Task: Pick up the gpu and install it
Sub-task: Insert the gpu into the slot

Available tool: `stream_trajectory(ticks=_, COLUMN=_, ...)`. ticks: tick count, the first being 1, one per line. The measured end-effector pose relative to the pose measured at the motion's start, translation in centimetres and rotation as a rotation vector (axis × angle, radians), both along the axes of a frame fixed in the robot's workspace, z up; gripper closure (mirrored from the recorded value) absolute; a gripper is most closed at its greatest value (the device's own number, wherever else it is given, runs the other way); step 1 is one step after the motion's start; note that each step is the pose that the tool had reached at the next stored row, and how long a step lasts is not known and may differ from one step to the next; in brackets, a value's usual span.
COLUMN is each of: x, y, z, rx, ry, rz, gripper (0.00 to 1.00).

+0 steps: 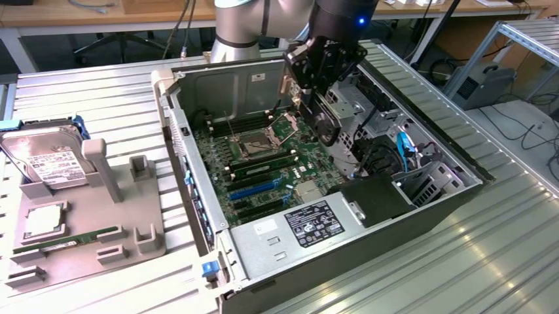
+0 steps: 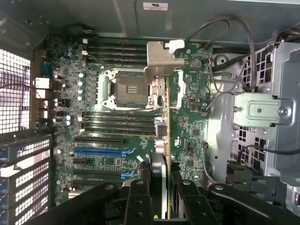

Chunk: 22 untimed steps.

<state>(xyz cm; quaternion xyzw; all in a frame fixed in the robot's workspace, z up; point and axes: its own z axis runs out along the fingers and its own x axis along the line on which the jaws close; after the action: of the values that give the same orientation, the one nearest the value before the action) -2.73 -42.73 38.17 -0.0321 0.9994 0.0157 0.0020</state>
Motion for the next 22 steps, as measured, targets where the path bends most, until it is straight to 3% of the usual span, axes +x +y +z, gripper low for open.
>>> stream_trajectory(ticks=16, x=0.00, y=0.00, z=0.00, rx=0.0000, ry=0.0000, rz=0.066, gripper=0.73)
stream_trajectory(ticks=22, x=0.01, y=0.00, z=0.00, rx=0.0000, ry=0.0000, rz=0.148, gripper=0.73)
